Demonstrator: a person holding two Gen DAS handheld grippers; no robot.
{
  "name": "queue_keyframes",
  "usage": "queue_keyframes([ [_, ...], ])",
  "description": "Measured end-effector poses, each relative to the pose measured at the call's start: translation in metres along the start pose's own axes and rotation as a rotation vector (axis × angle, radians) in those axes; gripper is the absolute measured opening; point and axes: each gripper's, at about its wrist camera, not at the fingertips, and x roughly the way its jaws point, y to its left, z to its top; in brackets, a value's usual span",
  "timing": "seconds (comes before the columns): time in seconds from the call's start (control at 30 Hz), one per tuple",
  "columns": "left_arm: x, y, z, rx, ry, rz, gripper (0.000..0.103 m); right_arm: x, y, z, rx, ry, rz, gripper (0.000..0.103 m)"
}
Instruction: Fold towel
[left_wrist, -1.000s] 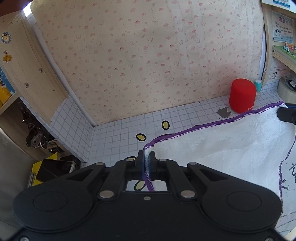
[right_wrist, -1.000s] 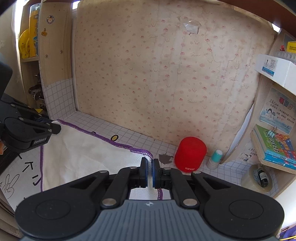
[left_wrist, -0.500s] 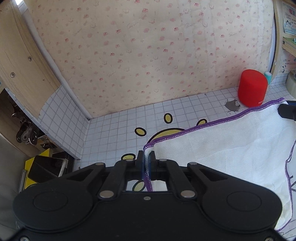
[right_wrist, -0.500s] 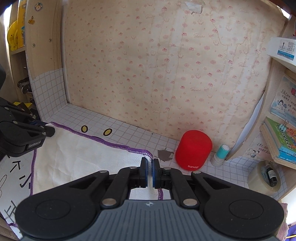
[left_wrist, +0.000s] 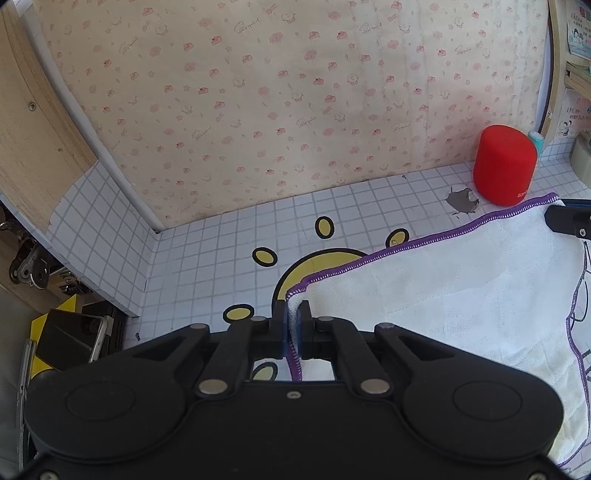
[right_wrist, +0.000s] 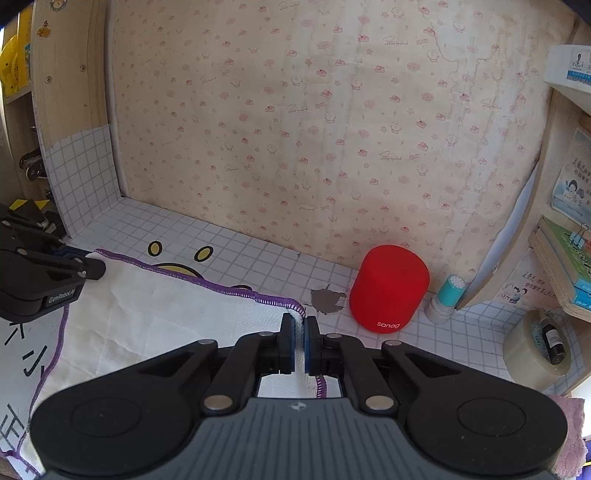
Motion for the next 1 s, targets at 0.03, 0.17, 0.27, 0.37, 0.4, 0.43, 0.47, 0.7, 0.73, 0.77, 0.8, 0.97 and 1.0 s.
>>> queue_keyframes([
  [0.03, 0.002, 0.0, 0.001, 0.0, 0.002, 0.0, 0.006, 0.002, 0.0, 0.0, 0.001, 0.002, -0.001, 0.004],
  [0.17, 0.009, 0.0, 0.002, 0.002, 0.009, 0.0, 0.006, 0.01, -0.001, 0.0, 0.008, 0.009, -0.007, 0.004],
  [0.27, 0.014, 0.0, 0.002, 0.002, 0.015, -0.003, 0.006, 0.016, -0.002, 0.0, 0.014, 0.016, -0.009, 0.004],
  [0.37, 0.019, 0.001, 0.003, 0.001, 0.021, -0.002, 0.006, 0.022, -0.003, 0.0, 0.021, 0.023, -0.011, 0.004],
  [0.4, 0.021, 0.001, 0.003, 0.0, 0.023, -0.003, 0.006, 0.024, -0.003, 0.0, 0.025, 0.026, -0.012, 0.004],
  [0.43, 0.022, 0.001, 0.003, -0.001, 0.024, -0.004, 0.006, 0.026, -0.003, 0.0, 0.027, 0.028, -0.012, 0.004],
  [0.47, 0.024, 0.002, 0.003, -0.001, 0.026, -0.003, 0.006, 0.027, -0.004, 0.0, 0.028, 0.03, -0.012, 0.004],
  [0.7, 0.037, 0.001, 0.004, 0.002, 0.036, -0.004, 0.006, 0.042, -0.004, -0.002, 0.032, 0.049, -0.016, 0.004],
  [0.73, 0.04, 0.001, 0.004, 0.001, 0.038, -0.004, 0.006, 0.044, -0.004, -0.002, 0.034, 0.052, -0.017, 0.004],
  [0.77, 0.043, 0.001, 0.004, 0.0, 0.041, -0.004, 0.006, 0.047, -0.005, -0.002, 0.037, 0.055, -0.018, 0.004],
  [0.8, 0.046, 0.001, 0.004, 0.001, 0.043, -0.004, 0.006, 0.05, -0.005, -0.002, 0.041, 0.059, -0.021, 0.004],
  [0.97, 0.062, -0.002, 0.005, 0.014, 0.057, -0.003, 0.007, 0.066, -0.008, -0.005, 0.058, 0.083, -0.029, 0.004],
  [1.0, 0.065, -0.002, 0.005, 0.016, 0.06, -0.003, 0.007, 0.07, -0.009, -0.005, 0.061, 0.088, -0.032, 0.004],
])
